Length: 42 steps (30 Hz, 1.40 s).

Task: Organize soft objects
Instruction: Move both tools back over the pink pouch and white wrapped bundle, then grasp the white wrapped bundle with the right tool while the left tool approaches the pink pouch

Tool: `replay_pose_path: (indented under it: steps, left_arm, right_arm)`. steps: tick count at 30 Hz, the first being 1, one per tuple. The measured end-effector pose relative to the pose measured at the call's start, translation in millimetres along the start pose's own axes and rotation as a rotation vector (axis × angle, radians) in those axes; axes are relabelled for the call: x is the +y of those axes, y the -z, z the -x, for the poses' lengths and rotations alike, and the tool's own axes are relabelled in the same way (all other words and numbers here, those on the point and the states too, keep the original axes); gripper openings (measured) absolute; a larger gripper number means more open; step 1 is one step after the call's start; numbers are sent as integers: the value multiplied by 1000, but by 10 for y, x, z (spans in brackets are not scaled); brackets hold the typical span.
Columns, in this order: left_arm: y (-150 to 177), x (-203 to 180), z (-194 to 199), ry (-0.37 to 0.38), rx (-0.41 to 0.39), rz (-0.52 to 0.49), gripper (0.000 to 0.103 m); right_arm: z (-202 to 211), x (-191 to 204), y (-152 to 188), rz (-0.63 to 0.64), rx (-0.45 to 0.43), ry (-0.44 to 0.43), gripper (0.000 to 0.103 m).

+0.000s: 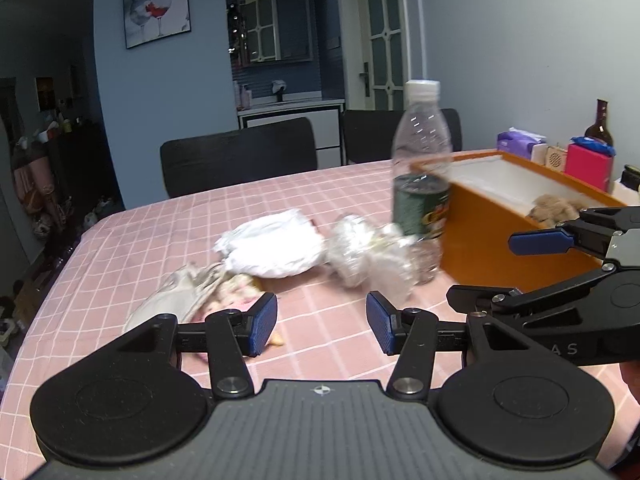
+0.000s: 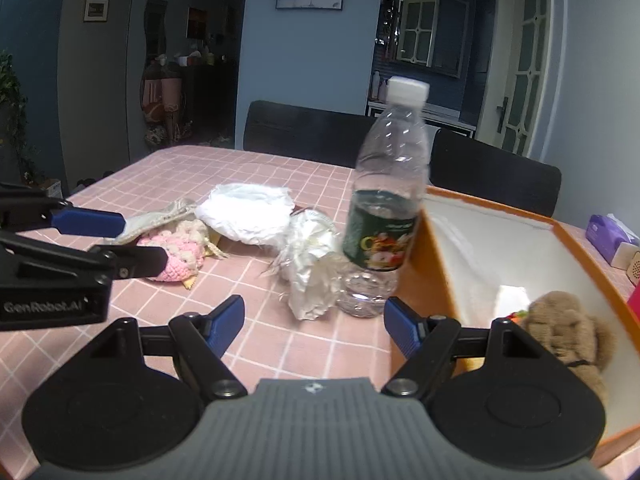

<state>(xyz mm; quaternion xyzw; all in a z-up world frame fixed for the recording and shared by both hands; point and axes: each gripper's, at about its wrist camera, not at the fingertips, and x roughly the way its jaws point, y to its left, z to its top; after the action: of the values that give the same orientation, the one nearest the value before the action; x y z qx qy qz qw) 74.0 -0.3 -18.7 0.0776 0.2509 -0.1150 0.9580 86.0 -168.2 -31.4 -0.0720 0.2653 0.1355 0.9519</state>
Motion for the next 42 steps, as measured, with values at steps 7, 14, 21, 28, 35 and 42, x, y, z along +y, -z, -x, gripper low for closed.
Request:
replay_pose_path:
  steps: [7,14,21,28,35,42]
  left_arm:
    - [144,307,-173,9,19,-2,74]
    - [183,530,-367,23,46,-22,81]
    - [147,714,-535,19,60,-51,83]
    - [166,766,-575,33,104,-27,83]
    - [271,578,-726,-33,137,-84,80]
    - [350,544,-718,-111,144,-95,29]
  right_arm:
    - [-325,132,78,-8,12,6,76]
    - [-588,206,85,-18,27,22,76]
    - [-796,294,6,-17,25,6,75]
    - [-869,360,-41,72,-25,120,75]
    - [-1051,324,-46,67,9,115,55]
    - [-959,262,0,11,12,96,5]
